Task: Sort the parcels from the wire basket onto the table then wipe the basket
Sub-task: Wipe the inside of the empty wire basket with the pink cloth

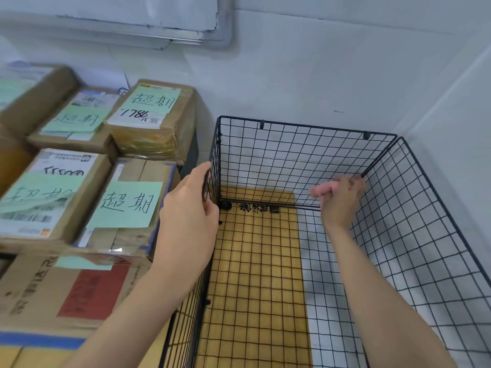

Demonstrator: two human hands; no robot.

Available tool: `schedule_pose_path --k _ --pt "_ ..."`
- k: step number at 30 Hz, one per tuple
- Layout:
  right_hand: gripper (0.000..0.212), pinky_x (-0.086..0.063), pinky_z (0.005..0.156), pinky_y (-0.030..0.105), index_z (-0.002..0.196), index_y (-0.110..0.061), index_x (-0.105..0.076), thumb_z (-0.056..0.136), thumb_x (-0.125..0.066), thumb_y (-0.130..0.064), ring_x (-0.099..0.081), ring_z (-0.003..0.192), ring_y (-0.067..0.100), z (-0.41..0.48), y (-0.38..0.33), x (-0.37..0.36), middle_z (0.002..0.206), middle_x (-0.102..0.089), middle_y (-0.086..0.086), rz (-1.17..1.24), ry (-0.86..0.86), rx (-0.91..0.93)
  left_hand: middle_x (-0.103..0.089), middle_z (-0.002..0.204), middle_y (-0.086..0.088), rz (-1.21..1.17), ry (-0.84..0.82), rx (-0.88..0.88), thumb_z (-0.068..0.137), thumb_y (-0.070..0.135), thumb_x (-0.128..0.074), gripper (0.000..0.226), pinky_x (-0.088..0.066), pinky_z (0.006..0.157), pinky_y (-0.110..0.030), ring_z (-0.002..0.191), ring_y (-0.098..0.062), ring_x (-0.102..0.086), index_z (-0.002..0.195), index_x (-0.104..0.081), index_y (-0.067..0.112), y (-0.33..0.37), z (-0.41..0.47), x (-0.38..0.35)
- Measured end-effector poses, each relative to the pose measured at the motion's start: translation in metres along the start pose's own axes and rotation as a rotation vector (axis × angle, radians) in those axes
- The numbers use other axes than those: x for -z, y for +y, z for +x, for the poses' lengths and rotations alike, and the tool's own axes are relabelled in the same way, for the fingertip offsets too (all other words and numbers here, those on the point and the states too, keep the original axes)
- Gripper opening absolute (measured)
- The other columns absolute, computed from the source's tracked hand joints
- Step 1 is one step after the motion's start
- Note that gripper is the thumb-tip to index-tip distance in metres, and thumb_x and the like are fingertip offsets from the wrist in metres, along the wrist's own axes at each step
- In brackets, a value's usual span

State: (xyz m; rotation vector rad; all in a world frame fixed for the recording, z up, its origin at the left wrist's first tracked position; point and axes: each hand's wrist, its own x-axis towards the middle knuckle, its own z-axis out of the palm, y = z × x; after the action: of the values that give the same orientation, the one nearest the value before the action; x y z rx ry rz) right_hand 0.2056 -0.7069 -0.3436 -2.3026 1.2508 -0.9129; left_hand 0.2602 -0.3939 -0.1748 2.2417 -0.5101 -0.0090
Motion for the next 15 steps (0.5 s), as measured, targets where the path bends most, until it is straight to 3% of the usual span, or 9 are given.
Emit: schedule_pose_path --k 2,5,8,11,15 --pt "0.026 -0.048 0.099 0.049 0.117 -0.007 -0.054 0.092 -0.06 -0.005 -0.039 0.138 0.037 -0.006 0.003 -0.004 0.153 -0.03 0.014 -0.002 -0.008 -0.092 -0.06 0.103 0.009 -0.012 -0.006 0.013 0.094 0.003 -0.054 0.056 -0.048 0.072 -0.023 0.084 -0.004 -0.057 0.144 -0.046 0.027 0.001 0.0 0.001" --pt "0.025 -0.046 0.101 0.048 0.119 -0.006 -0.058 0.094 -0.058 -0.01 -0.036 0.139 0.039 -0.047 0.023 -0.021 0.156 -0.027 0.016 -0.075 -0.195 -0.15 -0.057 0.098 0.009 -0.016 -0.012 0.027 0.095 0.004 -0.053 0.056 -0.047 0.068 -0.022 0.082 -0.005 -0.058 0.145 -0.046 0.027 0.002 0.0 0.003" --pt "0.027 -0.052 0.083 0.043 0.121 -0.011 -0.058 0.094 -0.06 -0.013 -0.048 0.125 0.043 -0.078 0.036 -0.032 0.145 -0.037 0.022 -0.104 -0.266 -0.208 -0.059 0.099 0.008 -0.021 -0.012 0.026 0.095 0.004 -0.054 0.056 -0.048 0.071 -0.021 0.083 -0.005 -0.059 0.145 -0.045 0.028 0.003 -0.001 0.002" --pt "0.032 -0.056 0.086 0.049 0.124 -0.014 -0.059 0.093 -0.063 -0.014 -0.051 0.122 0.043 -0.072 0.027 -0.035 0.141 -0.039 0.026 -0.152 -0.276 -0.152 -0.063 0.101 0.004 -0.019 -0.012 0.024 0.094 0.004 -0.053 0.054 -0.052 0.075 -0.024 0.086 -0.009 -0.062 0.143 -0.047 0.027 0.002 0.001 0.001" --pt "0.036 -0.051 0.086 0.04 0.126 -0.015 -0.06 0.09 -0.065 -0.012 -0.058 0.112 0.031 -0.076 -0.028 -0.057 0.117 -0.062 0.013 -0.102 -0.365 -0.006 -0.063 0.101 0.004 -0.022 -0.003 0.029 0.094 0.004 -0.054 0.054 -0.055 0.078 -0.031 0.09 -0.011 -0.062 0.142 -0.048 0.028 0.003 0.001 0.0"
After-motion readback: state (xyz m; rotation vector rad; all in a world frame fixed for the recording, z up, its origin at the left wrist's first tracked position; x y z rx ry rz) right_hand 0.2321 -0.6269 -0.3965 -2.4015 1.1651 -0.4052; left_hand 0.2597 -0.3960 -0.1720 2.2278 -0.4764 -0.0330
